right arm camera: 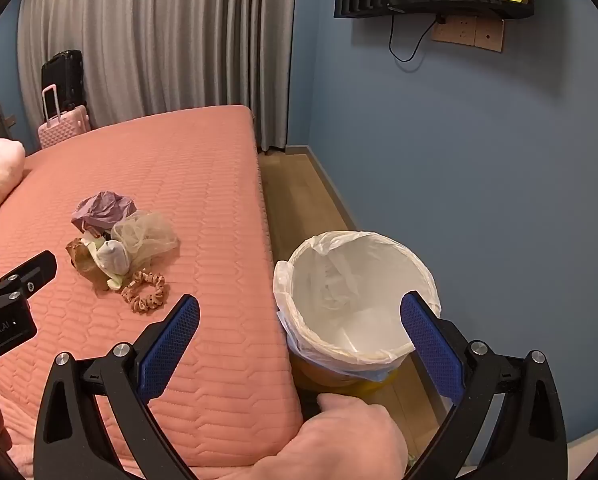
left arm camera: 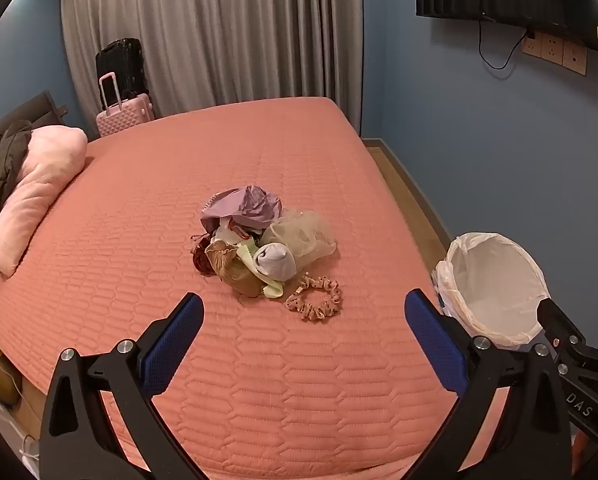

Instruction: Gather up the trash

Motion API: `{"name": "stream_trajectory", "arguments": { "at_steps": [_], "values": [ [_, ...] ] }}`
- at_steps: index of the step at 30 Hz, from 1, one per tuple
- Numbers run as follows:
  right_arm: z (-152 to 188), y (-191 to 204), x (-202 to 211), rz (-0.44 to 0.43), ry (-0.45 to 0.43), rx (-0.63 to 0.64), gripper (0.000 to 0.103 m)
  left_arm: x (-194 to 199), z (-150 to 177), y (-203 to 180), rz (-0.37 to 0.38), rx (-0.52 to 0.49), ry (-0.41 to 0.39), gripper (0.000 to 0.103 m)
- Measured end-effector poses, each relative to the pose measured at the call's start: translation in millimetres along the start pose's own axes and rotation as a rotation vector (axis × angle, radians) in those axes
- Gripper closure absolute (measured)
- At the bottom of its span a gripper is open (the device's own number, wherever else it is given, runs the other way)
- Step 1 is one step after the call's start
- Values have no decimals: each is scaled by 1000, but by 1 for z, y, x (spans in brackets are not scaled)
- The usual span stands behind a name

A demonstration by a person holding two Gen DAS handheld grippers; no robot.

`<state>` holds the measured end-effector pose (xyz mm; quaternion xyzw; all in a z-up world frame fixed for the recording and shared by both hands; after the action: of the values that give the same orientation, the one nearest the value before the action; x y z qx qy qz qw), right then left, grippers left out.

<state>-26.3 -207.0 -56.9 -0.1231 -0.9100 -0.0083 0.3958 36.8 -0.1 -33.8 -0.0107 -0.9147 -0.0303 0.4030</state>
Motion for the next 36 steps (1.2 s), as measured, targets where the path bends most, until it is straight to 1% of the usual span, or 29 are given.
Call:
{"name": "stream_trajectory", "arguments": {
  "at_steps": [36],
  "values": [
    [0,-1,-1,5,-9,2,5,4,-6,-3,11,-2,-20,7]
  ]
}}
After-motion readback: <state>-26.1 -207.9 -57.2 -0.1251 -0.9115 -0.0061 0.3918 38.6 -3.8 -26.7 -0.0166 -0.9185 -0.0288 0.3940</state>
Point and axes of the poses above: each gripper's, at about its wrist camera, not at the fingertips, and x roughly against the way its jaws point, y to its left, z to its underside, the point moved 5 cm from there along -x, roughly the way its jaws point, and after that the axes turned 5 degrees about y, right-handed, at the moved point
